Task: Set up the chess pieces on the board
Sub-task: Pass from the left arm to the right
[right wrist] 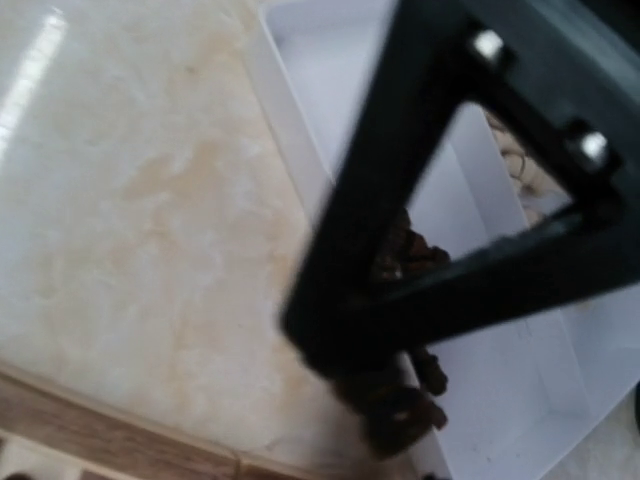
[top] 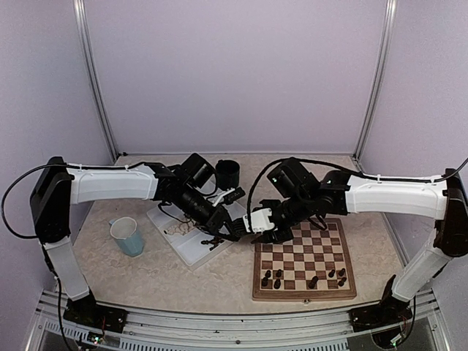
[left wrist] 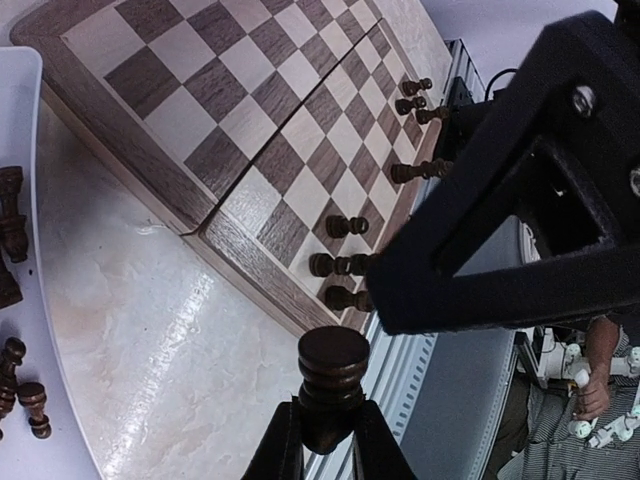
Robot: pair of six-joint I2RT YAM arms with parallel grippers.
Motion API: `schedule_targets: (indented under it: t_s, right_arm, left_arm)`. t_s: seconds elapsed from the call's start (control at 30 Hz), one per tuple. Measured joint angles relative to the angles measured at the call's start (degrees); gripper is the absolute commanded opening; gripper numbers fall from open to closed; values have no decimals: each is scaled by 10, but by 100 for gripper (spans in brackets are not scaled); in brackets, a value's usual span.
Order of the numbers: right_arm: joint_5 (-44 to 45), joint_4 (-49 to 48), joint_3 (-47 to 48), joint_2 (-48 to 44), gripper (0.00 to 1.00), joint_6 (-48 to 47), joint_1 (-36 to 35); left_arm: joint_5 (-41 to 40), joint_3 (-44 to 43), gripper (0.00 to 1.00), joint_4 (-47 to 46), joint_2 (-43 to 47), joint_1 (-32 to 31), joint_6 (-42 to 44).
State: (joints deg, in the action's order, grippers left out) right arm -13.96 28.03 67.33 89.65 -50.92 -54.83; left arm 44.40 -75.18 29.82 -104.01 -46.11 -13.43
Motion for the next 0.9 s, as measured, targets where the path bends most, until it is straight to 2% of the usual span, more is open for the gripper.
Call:
schedule_targets:
  t_s: [0.27,0.37,0.47,0.6,0.77,0.9]
  right_arm:
    - [43,-16,3,23,45,4,-26]
    - [53,-17,3,33,42,3,-38]
    - [58,-17,3,37,33,-1,-46]
    - [61,-11,3,40,14,-6,-50]
    - [64,-3,3,40,7,-3,-51]
    - [61,-12,-5,35,5,10,-46]
  left_arm:
    - [38,0,2,3,-20,-12,0]
    - [50,0,2,8,-25,-17,0]
    - [58,0,3,9,-28,-22,0]
    - [63,0,9,10,-29,-22,0]
    - [63,6,20,1,-29,-21,-7]
    - [62,42,22,-54,-12,-16,-32]
